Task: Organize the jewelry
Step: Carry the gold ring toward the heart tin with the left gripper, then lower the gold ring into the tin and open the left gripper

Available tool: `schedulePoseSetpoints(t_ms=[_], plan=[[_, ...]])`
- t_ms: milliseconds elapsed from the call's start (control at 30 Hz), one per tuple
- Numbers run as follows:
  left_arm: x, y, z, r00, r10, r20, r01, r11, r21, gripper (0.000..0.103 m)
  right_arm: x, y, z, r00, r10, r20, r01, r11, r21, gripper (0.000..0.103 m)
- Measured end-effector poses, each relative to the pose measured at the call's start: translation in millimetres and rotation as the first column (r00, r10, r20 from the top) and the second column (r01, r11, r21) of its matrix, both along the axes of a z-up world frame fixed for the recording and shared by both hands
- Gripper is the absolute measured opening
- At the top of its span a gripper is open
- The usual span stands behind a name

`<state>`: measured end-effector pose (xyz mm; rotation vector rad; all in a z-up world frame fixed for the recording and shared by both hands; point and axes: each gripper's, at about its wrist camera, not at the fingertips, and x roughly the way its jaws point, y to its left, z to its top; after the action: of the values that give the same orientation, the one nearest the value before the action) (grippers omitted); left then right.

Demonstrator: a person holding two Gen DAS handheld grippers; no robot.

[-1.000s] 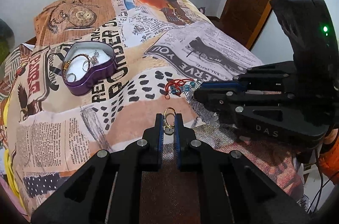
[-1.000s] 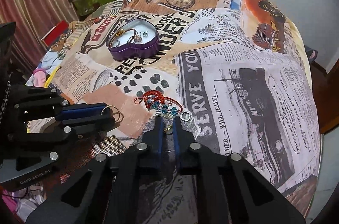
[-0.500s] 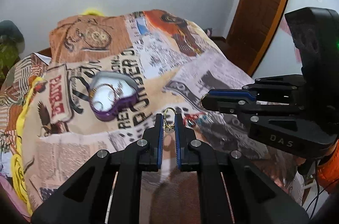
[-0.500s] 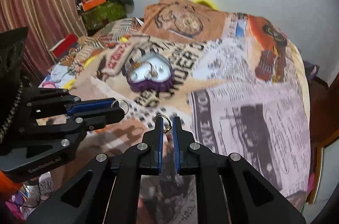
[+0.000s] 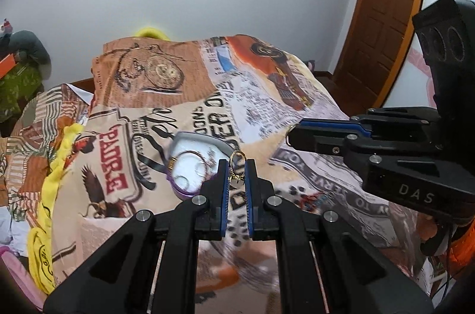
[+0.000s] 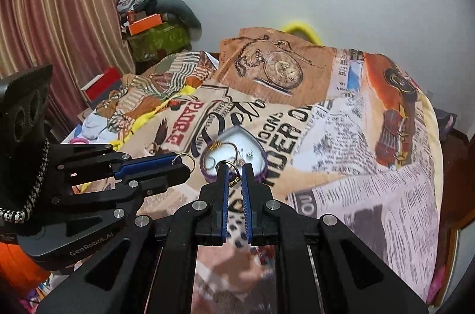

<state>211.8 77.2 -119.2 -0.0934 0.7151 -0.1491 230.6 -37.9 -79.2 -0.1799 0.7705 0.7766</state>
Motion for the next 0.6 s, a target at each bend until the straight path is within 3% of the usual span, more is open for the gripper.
schedulePoseSetpoints(t_ms=[300,600], plan=[[27.0,30.1,-13.2,0.999,0.042,-0.019,-0.043,0.999,-0.019,0.008,31.0,22.1,-14.2,0.999,0.003,-0.036,-0.004,1.0,-0.014,0.008],[61.0,45.8,-39.1,0.995,0.039,-0.087,-0.043,0.998,-0.038,0.008,67.4,44.2,-34.3,0.993,0.017,-0.118,-0.021,0.999,-0.036,0.008]])
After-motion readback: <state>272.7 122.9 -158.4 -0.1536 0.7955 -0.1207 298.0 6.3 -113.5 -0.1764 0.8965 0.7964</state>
